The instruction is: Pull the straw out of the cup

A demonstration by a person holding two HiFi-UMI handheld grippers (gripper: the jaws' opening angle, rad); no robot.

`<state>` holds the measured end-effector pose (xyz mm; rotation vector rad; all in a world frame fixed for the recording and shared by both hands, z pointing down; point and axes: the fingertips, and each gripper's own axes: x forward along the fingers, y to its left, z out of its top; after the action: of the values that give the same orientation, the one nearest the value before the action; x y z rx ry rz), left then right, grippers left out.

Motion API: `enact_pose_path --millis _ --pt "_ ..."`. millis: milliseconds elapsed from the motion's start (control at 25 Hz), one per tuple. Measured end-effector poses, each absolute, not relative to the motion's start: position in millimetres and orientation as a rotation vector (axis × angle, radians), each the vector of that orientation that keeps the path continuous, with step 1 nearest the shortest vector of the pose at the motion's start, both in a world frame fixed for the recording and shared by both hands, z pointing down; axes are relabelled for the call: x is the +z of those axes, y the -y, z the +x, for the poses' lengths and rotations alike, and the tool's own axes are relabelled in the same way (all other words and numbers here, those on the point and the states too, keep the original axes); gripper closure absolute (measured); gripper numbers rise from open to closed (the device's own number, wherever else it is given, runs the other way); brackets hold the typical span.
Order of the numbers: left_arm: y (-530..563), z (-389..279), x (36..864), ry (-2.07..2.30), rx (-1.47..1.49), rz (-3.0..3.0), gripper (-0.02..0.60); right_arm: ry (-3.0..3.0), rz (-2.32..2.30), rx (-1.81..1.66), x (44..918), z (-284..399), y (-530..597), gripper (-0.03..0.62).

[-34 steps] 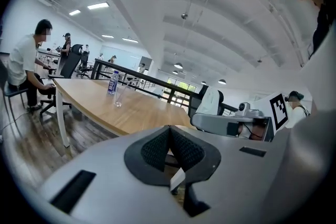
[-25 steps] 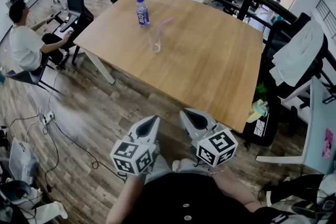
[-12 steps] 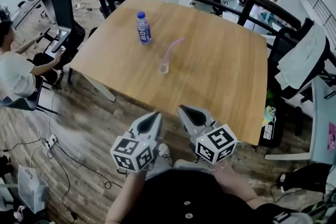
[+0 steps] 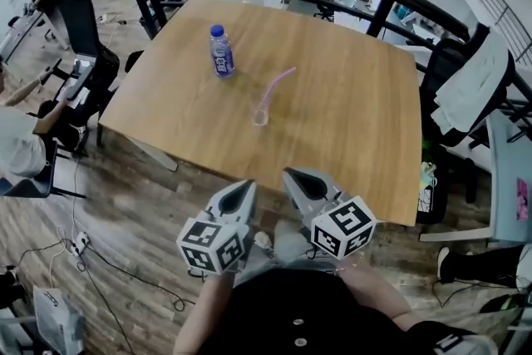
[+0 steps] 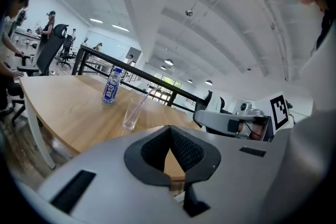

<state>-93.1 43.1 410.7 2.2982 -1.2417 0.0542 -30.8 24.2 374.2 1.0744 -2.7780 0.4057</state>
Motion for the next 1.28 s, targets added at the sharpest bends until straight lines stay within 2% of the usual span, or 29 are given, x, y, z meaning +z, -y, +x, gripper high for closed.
enact_pose_path --millis 440,840,1280 --pt "-9 -92 418 1.2 0.088 2.282 0.568 2.773 1.082 0.473 380 -34 13 0.595" --pt "62 -98 411 1.229 0.087 2.317 0.568 2.767 1.09 0.515 386 -32 79 0.595" --pt "144 -100 408 1.293 0.227 2.398 0.568 2.762 1.109 0.572 399 -19 143 0.595"
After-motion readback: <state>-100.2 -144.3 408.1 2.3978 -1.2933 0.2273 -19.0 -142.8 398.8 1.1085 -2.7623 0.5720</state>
